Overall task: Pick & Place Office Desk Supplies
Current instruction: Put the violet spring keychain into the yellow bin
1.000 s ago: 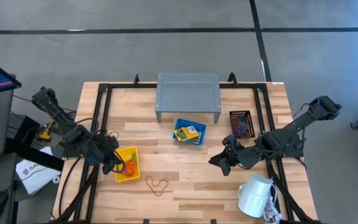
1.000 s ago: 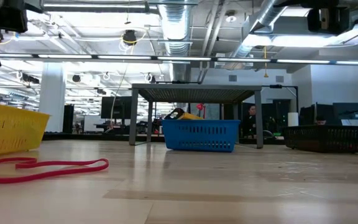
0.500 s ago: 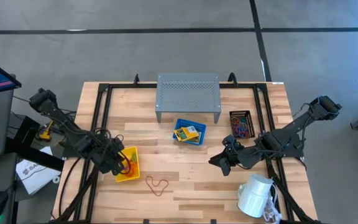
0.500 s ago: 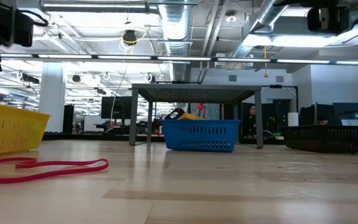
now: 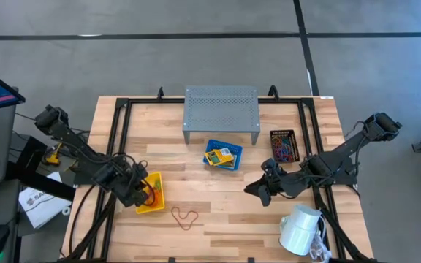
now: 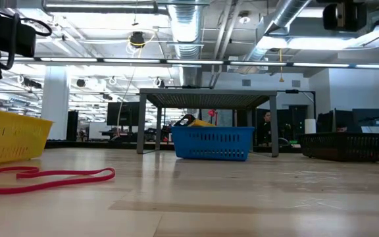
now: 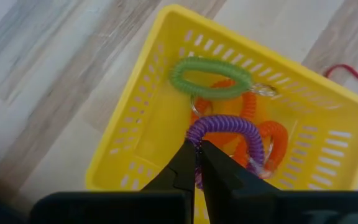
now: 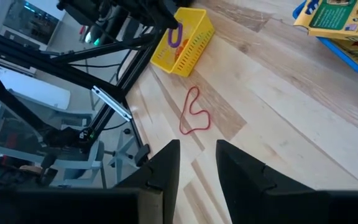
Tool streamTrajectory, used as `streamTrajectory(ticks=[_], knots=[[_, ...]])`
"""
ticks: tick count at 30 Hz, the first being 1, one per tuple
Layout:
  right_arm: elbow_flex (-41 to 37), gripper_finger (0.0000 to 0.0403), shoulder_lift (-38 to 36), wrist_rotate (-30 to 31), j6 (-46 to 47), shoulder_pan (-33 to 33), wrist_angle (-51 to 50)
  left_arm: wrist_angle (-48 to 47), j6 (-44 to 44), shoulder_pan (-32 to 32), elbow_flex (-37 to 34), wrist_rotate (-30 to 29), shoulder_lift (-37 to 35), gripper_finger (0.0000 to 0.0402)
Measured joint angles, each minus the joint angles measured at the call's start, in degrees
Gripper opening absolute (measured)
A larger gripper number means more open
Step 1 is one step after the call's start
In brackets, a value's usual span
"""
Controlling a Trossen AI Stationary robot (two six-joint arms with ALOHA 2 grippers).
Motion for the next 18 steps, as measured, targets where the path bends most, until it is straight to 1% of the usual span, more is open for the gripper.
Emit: streamTrajectory(ticks=[10, 14, 18], knots=[[0.0, 0.0102, 0.0, 0.0, 0.0, 0.0, 1.6, -0.1, 0.3, 3.7, -0.7, 0.8, 0.0, 0.0024], [0.0, 0.0102, 0.0, 0.0, 0.0, 0.0, 2.0, 0.0, 2.2, 4.8, -0.7, 3.3, 0.0, 0.0044], [0.0, 0.0102, 0.0, 0.0, 0.0, 0.0, 2.0, 0.2, 3.2, 5.1, -0.7, 5.5, 0.0, 0.0076]])
